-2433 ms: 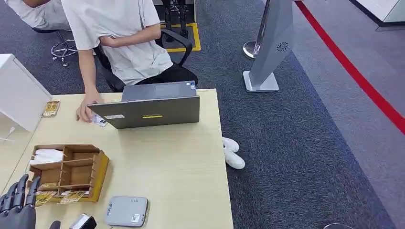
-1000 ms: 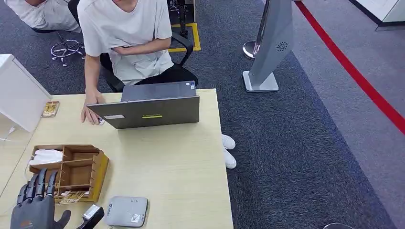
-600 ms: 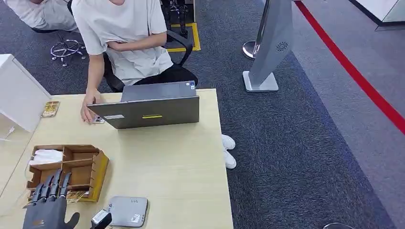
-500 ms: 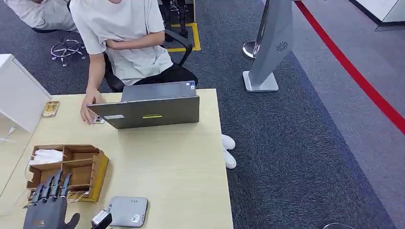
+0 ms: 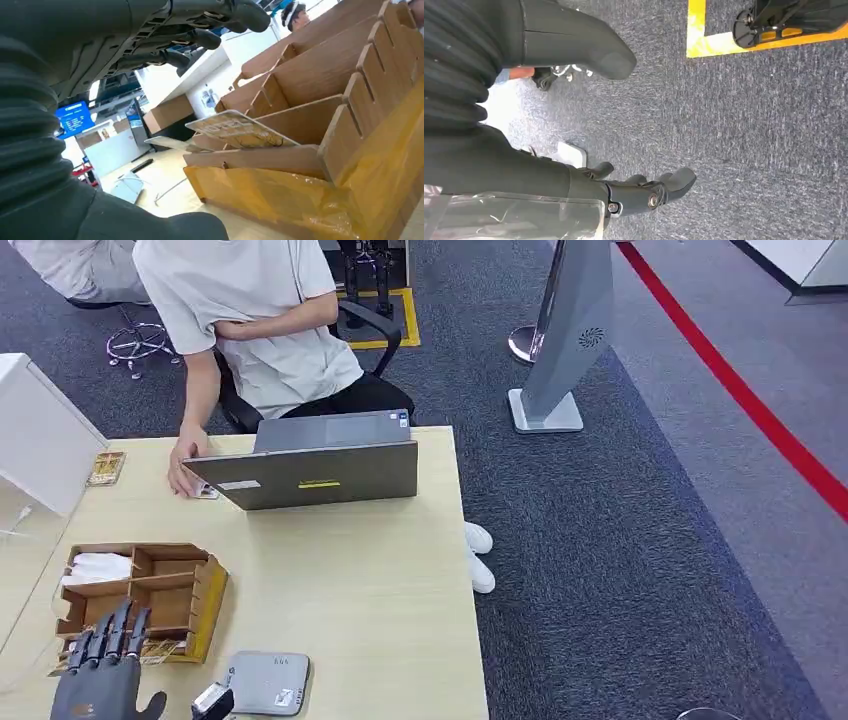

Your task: Pass the card to the sensor for recognition and then transmit it.

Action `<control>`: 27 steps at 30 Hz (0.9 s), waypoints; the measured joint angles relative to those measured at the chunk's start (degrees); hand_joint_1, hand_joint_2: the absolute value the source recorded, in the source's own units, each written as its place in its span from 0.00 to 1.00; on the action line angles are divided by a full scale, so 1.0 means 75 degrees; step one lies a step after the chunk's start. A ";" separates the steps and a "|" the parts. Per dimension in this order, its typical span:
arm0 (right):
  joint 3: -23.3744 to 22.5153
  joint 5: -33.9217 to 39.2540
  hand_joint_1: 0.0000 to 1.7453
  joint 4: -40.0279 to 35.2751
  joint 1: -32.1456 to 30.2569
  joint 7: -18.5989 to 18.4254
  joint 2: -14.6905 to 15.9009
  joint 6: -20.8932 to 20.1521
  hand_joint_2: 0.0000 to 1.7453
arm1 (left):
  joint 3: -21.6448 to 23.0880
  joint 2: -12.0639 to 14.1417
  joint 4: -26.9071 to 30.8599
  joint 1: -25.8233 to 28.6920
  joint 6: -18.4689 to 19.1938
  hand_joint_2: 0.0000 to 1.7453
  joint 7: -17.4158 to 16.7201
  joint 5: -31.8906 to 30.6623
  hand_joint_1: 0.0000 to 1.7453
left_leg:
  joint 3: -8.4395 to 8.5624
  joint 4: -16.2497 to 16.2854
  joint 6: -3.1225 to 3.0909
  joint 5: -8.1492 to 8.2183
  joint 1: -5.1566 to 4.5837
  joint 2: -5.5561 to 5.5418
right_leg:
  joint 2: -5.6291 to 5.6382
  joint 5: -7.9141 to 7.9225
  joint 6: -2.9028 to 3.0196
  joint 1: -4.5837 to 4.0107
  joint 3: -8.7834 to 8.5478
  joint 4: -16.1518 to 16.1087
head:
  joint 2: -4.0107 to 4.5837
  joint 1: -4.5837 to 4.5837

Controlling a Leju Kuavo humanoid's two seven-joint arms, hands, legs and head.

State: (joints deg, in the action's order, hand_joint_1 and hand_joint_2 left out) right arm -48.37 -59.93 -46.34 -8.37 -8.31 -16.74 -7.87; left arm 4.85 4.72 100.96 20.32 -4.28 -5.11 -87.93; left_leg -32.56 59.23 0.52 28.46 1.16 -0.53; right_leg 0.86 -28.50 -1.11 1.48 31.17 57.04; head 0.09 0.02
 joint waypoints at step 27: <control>-0.0076 -0.0245 0.00 0.0000 0.0000 0.0020 0.0000 -0.0058 1.00 | -0.0662 -0.0527 -0.0041 0.0016 0.0350 1.00 0.0635 -0.0003 1.00 | 0.0014 -0.0001 0.0002 0.0001 0.0000 -0.0001 | -0.0003 -0.0001 0.0000 0.0000 -0.0018 0.0000 | 0.0000 0.0000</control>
State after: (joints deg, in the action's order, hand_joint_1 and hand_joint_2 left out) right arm -48.94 -61.77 -46.34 -8.37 -8.15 -16.74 -8.31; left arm -0.11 0.76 100.65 20.44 -1.66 -0.35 -87.95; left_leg -32.45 59.23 0.53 28.47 1.16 -0.54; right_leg 0.83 -28.50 -1.10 1.48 31.03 57.04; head 0.09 0.02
